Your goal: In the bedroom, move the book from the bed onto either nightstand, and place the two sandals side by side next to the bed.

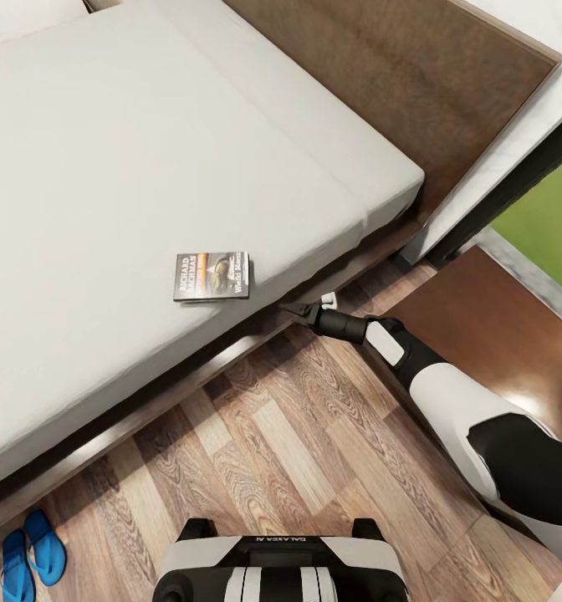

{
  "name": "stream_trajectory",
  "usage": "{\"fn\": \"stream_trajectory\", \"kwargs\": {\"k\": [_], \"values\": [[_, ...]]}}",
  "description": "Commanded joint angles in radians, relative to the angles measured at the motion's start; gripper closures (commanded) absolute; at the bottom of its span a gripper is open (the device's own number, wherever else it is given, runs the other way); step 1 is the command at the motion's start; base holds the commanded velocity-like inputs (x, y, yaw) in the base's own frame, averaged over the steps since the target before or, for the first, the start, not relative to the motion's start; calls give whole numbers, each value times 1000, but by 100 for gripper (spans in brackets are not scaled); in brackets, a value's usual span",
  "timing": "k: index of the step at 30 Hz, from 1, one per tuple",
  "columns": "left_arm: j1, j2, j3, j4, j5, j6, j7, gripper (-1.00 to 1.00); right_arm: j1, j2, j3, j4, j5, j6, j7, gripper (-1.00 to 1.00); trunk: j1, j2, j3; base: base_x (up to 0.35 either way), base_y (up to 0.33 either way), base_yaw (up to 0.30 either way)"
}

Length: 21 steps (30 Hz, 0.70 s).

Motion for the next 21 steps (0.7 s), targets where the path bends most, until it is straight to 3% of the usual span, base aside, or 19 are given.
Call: {"fn": "stream_trajectory", "kwargs": {"k": [1,21], "values": [[0,0,-9,-3,7,6,4,-100,-1,0,5,0,-9,7,-3,-100,0,0,0,0,0,0],[0,3,-9,-3,9,6,2,-100,-2,2,5,0,-9,5,-11,-100,0,0,0,0,0,0]]}}
